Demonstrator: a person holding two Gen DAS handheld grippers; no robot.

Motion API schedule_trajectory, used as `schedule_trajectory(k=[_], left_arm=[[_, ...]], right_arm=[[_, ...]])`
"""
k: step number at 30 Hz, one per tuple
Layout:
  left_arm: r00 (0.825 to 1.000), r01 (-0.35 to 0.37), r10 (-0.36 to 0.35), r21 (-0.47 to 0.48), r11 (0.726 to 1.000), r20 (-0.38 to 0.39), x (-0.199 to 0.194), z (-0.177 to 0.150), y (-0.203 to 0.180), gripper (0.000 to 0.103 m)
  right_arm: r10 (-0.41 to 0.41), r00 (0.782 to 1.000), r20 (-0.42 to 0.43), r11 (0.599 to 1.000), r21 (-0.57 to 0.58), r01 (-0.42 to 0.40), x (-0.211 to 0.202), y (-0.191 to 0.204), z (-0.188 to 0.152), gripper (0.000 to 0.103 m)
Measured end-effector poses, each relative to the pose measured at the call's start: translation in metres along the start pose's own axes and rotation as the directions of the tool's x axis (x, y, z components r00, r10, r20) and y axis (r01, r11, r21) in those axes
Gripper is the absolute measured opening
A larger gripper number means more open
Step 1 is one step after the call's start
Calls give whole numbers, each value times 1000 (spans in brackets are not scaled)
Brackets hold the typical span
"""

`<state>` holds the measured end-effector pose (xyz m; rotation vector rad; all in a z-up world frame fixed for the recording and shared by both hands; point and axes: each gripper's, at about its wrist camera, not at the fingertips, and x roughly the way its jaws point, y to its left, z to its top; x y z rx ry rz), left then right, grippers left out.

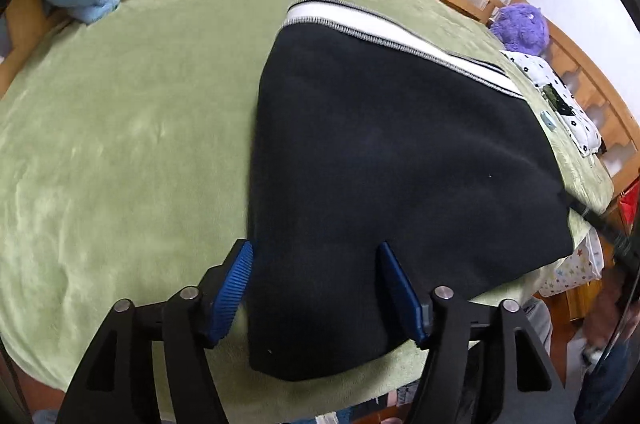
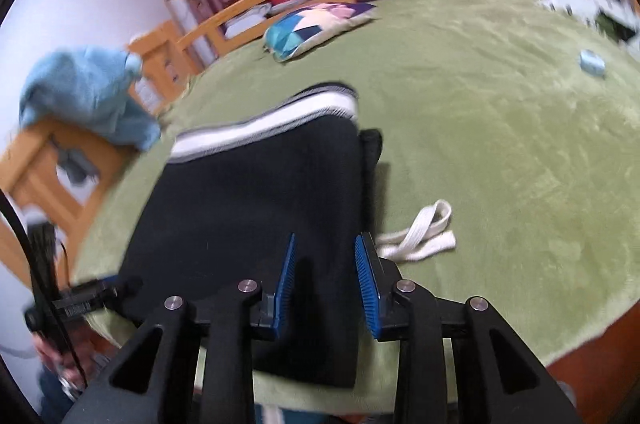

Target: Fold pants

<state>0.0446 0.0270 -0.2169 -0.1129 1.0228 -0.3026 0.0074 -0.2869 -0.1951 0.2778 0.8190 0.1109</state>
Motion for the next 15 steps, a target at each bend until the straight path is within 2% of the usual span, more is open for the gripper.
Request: schedule_trajectory(k=[2, 5, 7, 10, 13, 15], left_arm=[[1000, -1, 1, -7, 1000, -16, -2, 2, 0, 66], [999, 2, -2, -8, 1000, -35, -9, 4, 0, 66], [1000, 12, -12, -13, 1000, -9, -21, 2, 0, 66], [999, 29, -29, -14, 999, 30, -30, -1, -5, 68], [1000, -25, 25, 6, 1000, 18, -20, -6, -13, 70], [997, -69, 69, 8, 998, -38, -4, -12, -15, 72]], right_arm=[[-95, 995, -31, 994, -65, 92, 19, 8, -12, 32], [-88, 996, -12, 995, -56, 87, 11, 4, -16, 32], [-83, 997, -8, 996, -24, 83, 1, 0, -8, 32], [-67, 996, 61, 997, -24, 68, -14, 1, 2, 31], [-83, 996, 18, 995, -47, 84, -1, 9, 1, 31], [-127, 991, -32, 991, -49, 125, 19, 10, -8, 31]])
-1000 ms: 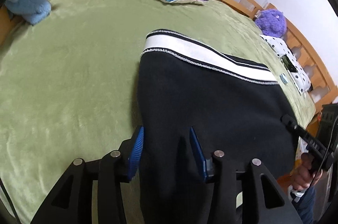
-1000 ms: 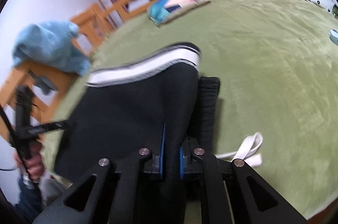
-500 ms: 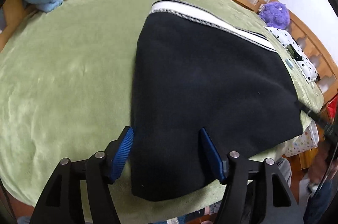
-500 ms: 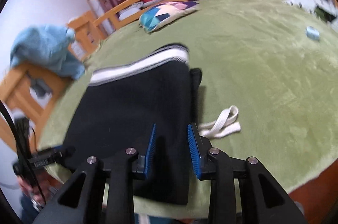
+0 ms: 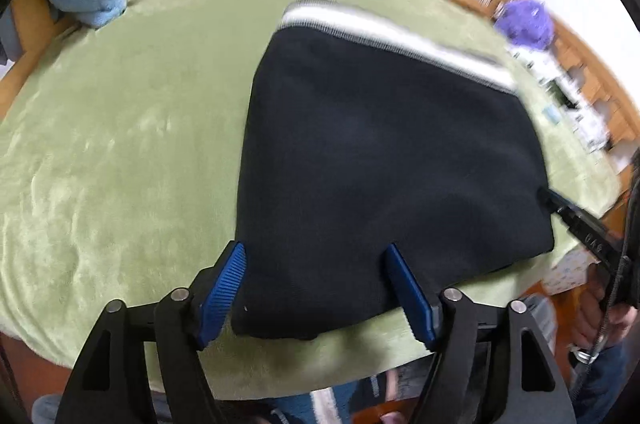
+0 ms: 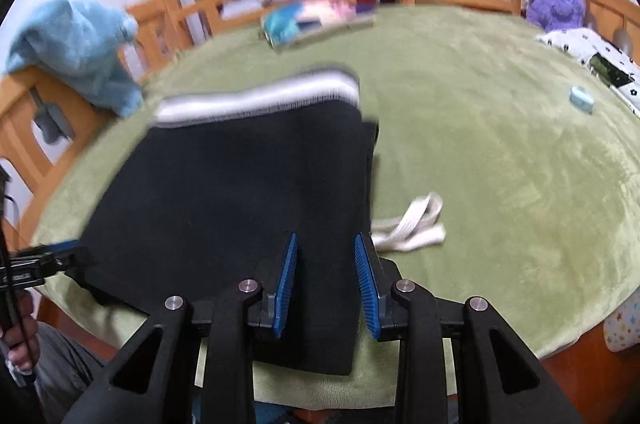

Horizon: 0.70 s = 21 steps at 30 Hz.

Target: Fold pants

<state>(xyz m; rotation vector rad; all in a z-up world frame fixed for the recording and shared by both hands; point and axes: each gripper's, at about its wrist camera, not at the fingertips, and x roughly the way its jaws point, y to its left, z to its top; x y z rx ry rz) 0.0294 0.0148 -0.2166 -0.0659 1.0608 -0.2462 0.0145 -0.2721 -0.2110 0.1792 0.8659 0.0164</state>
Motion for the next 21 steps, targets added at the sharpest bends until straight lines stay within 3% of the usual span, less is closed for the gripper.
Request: schedule_trajectory(k=[2, 5, 7, 11, 14, 18, 21], left_arm=[[999, 19, -20, -39, 999, -39, 5, -5, 4, 72], [999, 25, -26, -49, 999, -25, -12, -5, 5, 72], [1000, 14, -14, -39, 999, 4, -27, -2, 1, 71], [994, 14, -15, 11, 1000, 104, -69, 15, -20, 72], [984, 33, -39, 41, 999, 172, -97, 29, -40, 72], [960, 13, -25, 44, 999, 278, -139, 41, -68, 73], [939, -20, 7, 34, 999, 343, -160, 39, -78, 84]], right_arm=[[-10, 999, 32, 1000, -17, 10, -4, 2, -6, 31], [-21, 1000, -11, 1000, -9, 21, -13, -1, -5, 31], [-26, 999, -33, 1000, 2, 26, -25, -3, -2, 32], [-20, 999, 34, 1000, 15, 19, -68, 1, 10, 32], [1, 998, 59, 1000, 9, -1, -95, 11, 26, 39], [-25, 993, 115, 1000, -3, 25, -133, 26, 47, 39], [-17, 991, 136, 1000, 13, 16, -160, 29, 60, 39]])
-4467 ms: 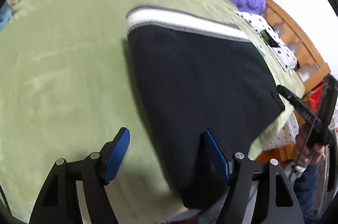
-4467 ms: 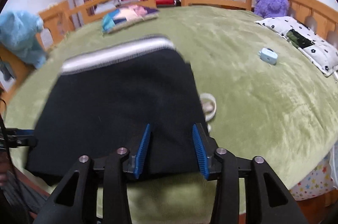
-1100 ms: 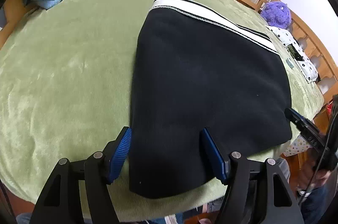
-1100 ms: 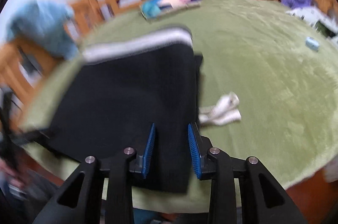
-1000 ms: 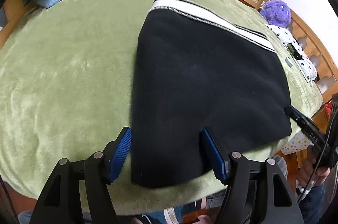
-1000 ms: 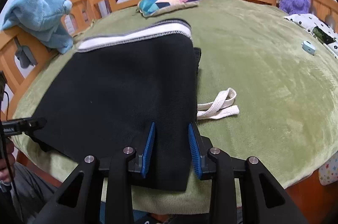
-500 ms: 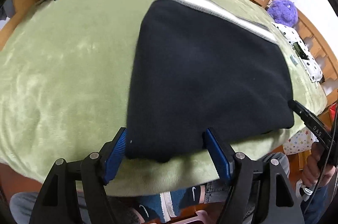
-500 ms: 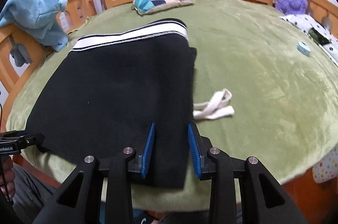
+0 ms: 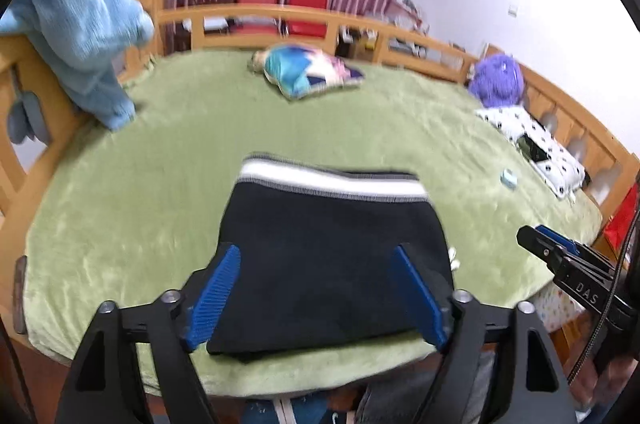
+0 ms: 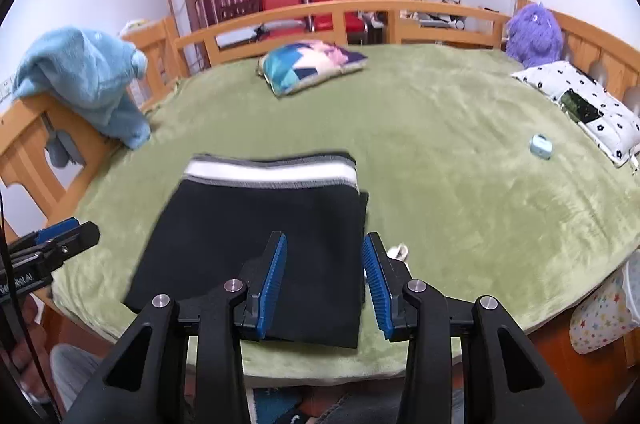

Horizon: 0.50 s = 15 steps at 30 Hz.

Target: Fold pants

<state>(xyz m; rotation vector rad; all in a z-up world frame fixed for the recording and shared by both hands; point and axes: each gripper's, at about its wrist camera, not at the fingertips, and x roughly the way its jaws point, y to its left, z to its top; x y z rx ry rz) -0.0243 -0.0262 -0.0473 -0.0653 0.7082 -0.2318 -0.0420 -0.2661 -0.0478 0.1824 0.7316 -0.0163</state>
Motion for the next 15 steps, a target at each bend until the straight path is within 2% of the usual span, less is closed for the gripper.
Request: schedule_trajectory(k=[1, 2, 3, 4, 5, 6, 9, 15], left_arm=[[1000, -27, 27, 5, 1000, 16, -7, 0, -2, 87], [998, -53, 53, 9, 999, 28, -11, -1, -4, 88], [996, -76, 76, 12, 997, 39, -15, -2, -7, 91], [996, -83, 83, 16, 996, 41, -19, -2, -10, 94], [996, -84, 83, 18, 996, 40, -23, -4, -13, 95], [996, -83, 82, 17, 996, 36, -24, -5, -15, 96], [996, -83, 83, 9, 997, 32, -32, -10, -23, 96], [996, -80, 79, 24, 997, 45, -43, -15, -36, 96]], right_arm=[[-8, 1000, 2, 1000, 5, 8, -6, -1, 3, 40], [-23, 1000, 8, 1000, 11, 23, -13, -1, 5, 48], [-41, 999, 30, 999, 13, 40, -22, -1, 5, 61], [-45, 998, 50, 999, 12, 45, -29, -1, 4, 68], [-50, 996, 74, 999, 7, 49, -38, -1, 3, 80], [-55, 993, 100, 999, 1, 55, -47, 0, 0, 84], [-72, 990, 117, 997, -17, 75, -59, 0, -5, 90], [-93, 989, 115, 996, 7, 93, -69, -7, -13, 92]])
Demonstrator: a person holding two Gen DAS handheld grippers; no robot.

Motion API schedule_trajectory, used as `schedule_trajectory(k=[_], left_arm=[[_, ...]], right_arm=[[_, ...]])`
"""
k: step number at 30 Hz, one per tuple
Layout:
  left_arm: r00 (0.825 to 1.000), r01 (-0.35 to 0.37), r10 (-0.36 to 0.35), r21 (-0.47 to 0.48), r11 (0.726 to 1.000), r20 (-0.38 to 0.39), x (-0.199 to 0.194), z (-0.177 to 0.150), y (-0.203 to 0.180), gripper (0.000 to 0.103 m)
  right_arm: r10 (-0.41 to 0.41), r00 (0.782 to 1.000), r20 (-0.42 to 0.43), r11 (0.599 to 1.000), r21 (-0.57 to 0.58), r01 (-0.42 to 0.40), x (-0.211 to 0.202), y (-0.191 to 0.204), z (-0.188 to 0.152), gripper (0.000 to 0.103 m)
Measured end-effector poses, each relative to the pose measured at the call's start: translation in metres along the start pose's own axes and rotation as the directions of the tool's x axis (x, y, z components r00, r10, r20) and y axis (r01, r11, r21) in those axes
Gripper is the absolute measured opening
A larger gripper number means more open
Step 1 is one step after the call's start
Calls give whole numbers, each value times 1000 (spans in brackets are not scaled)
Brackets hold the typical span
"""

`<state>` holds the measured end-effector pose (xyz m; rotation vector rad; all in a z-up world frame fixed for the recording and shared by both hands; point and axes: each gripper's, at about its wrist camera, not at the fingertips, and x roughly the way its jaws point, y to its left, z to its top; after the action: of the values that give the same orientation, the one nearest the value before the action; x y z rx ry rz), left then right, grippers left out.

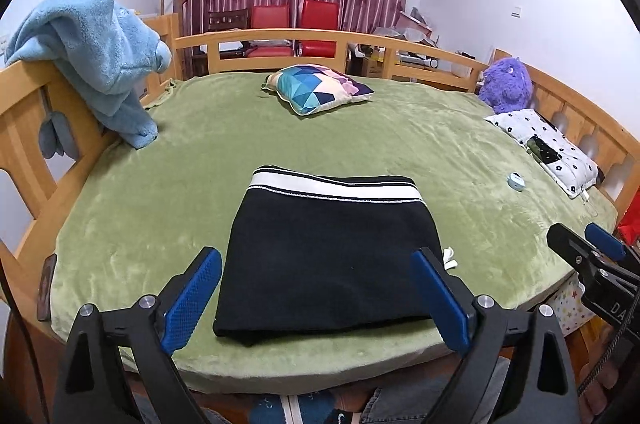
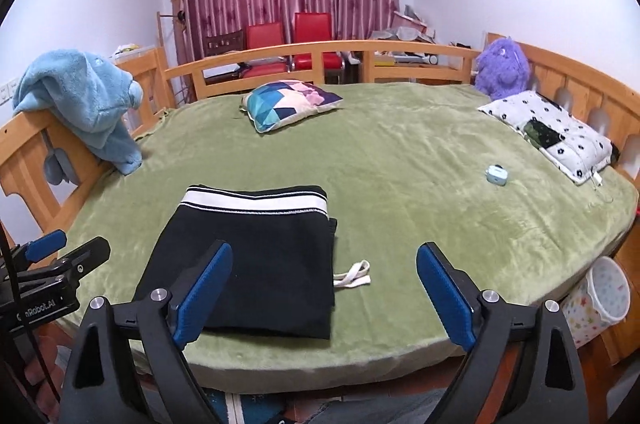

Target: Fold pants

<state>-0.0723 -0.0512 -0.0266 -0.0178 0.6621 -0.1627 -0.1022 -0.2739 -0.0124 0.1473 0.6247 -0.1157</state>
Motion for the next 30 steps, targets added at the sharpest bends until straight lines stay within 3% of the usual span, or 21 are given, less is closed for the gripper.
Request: schedule_trajectory(k=[30], left_arm=[[1000, -12, 12, -3, 1000, -4, -15, -12, -9, 96]], right_arm=[[-13, 1000, -4, 1000, 5, 13, -14, -12, -12, 92]])
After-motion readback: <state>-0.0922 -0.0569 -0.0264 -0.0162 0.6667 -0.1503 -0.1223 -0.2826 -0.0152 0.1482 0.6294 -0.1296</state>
